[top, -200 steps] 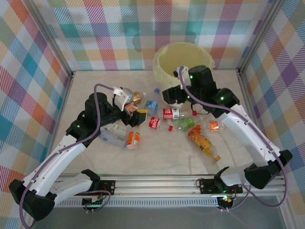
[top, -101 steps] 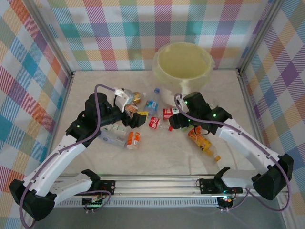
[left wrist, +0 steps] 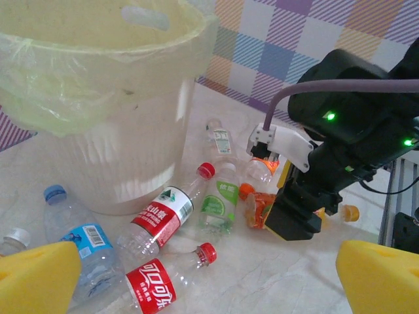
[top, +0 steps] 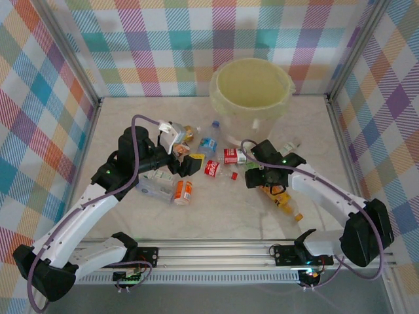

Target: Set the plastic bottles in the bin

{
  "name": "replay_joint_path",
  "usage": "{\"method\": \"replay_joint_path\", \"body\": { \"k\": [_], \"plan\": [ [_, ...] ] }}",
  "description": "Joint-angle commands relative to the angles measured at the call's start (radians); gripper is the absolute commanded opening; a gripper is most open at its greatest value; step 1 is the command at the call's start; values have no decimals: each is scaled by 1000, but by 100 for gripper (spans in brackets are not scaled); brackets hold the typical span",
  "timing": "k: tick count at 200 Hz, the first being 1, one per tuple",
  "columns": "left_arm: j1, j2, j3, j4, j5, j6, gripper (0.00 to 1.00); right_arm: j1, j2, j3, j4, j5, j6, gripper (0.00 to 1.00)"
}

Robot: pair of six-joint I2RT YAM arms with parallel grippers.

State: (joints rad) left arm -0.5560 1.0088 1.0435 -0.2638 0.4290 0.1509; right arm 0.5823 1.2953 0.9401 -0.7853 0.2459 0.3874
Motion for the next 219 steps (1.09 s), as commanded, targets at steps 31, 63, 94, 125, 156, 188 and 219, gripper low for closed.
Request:
{"method": "replay_joint_path", "body": {
  "k": [31, 63, 94, 125, 156, 188, 219],
  "plan": [
    [-10, 14, 37, -5, 26, 7, 100, -71, 36, -48, -23, 40, 57, 85],
    [-10, 19, 38, -6, 29, 7, 100, -76, 74, -69, -10, 19, 42, 87],
    [-10, 26, 41, -5, 34, 7, 100, -76, 100, -91, 10, -14, 36, 88],
    [-10, 30, 44, -6, 36, 6, 100, -76, 122, -101, 15, -29, 41, 89],
    [-10, 32, 46, -34, 34, 6, 100, -76, 125, -104, 20, -37, 46, 87],
    [-10, 36, 47, -40, 36, 7, 100, -76, 129, -108, 30, -43, 53, 83],
    [-10, 36, 49, -41, 39, 6, 100, -76, 144, -102, 38, -51, 59, 78]
  ]
}}
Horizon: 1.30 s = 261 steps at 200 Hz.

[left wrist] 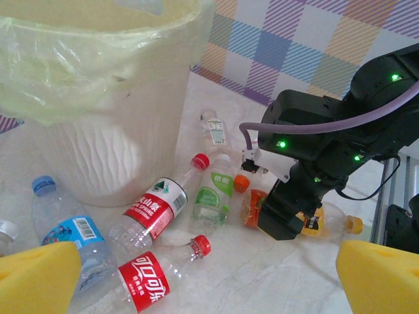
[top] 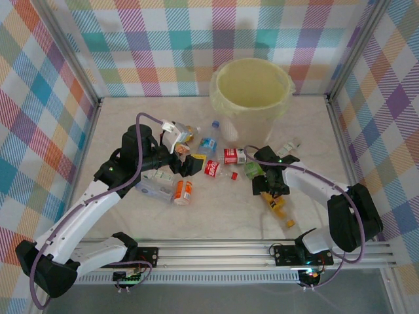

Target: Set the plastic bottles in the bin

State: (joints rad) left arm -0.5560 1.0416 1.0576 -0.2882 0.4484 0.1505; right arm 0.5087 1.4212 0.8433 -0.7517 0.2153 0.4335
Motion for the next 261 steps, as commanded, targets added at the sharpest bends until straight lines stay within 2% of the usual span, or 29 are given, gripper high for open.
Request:
{"method": "replay_joint_path", "body": {
  "k": [1, 71, 97, 142, 196, 261],
  "plan": [
    [-10, 4, 35, -17, 19, 6, 100, -1, 20, -6, 5, -21, 14, 78],
    [-10, 5, 36, -17, 23, 1, 100, 2, 43, 0, 26, -51, 41, 70],
    [-10, 5, 38, -17, 21, 3, 100, 9, 67, 3, 25, -43, 42, 76],
    [-10, 3, 38, -17, 23, 3, 100, 25, 102, 18, 28, -23, 40, 78],
    [-10, 2, 38, -19, 19, 3, 100, 67, 103, 35, 45, -9, 28, 69],
    [-11, -7, 32, -10, 6, 0, 100, 154, -11, 47, 134, -39, -36, 60]
  ]
}}
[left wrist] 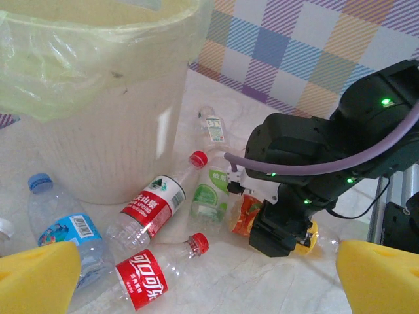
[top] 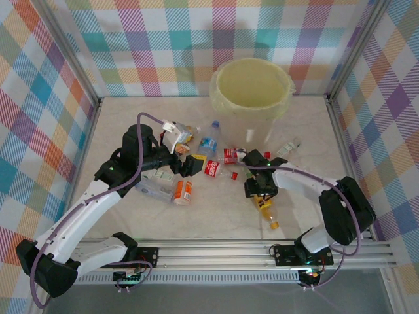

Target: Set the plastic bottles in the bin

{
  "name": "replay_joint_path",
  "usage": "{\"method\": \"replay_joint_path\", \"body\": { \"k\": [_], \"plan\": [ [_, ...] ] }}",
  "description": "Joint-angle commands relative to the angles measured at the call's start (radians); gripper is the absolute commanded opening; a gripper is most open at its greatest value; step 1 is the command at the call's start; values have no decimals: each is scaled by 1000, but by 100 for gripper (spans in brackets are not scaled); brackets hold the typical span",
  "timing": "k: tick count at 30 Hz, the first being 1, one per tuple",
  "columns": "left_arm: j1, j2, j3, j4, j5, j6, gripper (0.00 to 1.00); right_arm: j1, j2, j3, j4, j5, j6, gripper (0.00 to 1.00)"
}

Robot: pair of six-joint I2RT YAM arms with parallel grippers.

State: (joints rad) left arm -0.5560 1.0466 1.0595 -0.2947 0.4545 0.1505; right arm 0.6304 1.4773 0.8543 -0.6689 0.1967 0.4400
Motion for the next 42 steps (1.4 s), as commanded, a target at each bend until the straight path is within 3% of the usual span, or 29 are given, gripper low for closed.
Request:
{"method": "replay_joint_path", "body": {
  "k": [1, 9, 22, 42],
  "plan": [
    [-10, -13, 30, -3, -1, 0, 100, 33, -70, 36, 52, -22, -43, 60],
    [-10, -42, 10, 46, -25, -17, 100, 45, -177, 129, 100, -130, -83, 57],
    [-10, -91, -40, 145, -53, -69, 100, 43, -160, 500, 100, -243, -145, 56],
    [-10, -135, -138, 348, -58, -169, 100, -36, 42, 1029, 258, -110, -254, 56]
  ]
}}
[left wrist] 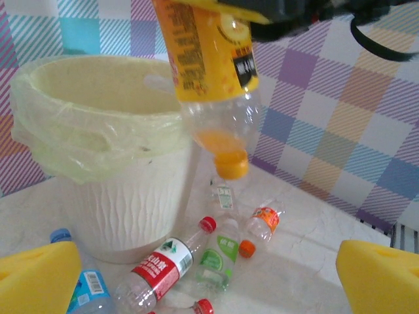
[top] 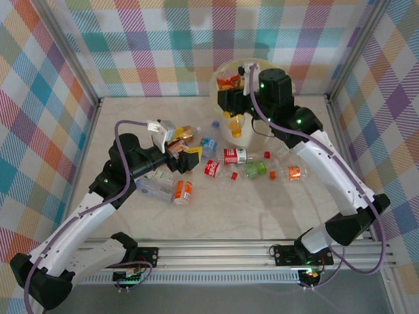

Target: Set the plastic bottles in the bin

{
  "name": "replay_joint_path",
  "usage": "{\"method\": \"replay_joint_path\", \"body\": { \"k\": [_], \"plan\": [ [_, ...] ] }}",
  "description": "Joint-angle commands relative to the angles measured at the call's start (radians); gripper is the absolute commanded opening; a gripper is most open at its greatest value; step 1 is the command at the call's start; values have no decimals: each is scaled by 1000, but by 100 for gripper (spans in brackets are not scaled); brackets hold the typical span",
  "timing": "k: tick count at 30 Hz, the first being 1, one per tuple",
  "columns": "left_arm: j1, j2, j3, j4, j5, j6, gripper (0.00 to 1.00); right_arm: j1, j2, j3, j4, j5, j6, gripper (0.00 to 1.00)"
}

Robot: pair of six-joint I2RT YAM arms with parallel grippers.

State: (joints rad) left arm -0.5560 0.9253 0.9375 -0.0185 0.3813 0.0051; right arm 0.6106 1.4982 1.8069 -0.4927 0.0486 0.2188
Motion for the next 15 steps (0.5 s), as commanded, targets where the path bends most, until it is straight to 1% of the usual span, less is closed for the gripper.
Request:
{"method": "replay_joint_path", "body": {
  "k": [1, 9, 13, 15],
  "plan": [
    [-10, -13, -15, 74, 25, -14, 100, -21, 32, 102, 90, 51, -38, 56],
    [-10, -18, -22, 86, 58, 4, 100, -81, 123, 236, 151, 129, -39, 55],
    [-10, -16, -24, 94, 72, 4, 100, -107, 192, 322, 126, 181, -65, 55],
    [-10, -18, -23, 92, 77, 7, 100, -118, 239, 384, 86, 209, -85, 55]
  ]
}}
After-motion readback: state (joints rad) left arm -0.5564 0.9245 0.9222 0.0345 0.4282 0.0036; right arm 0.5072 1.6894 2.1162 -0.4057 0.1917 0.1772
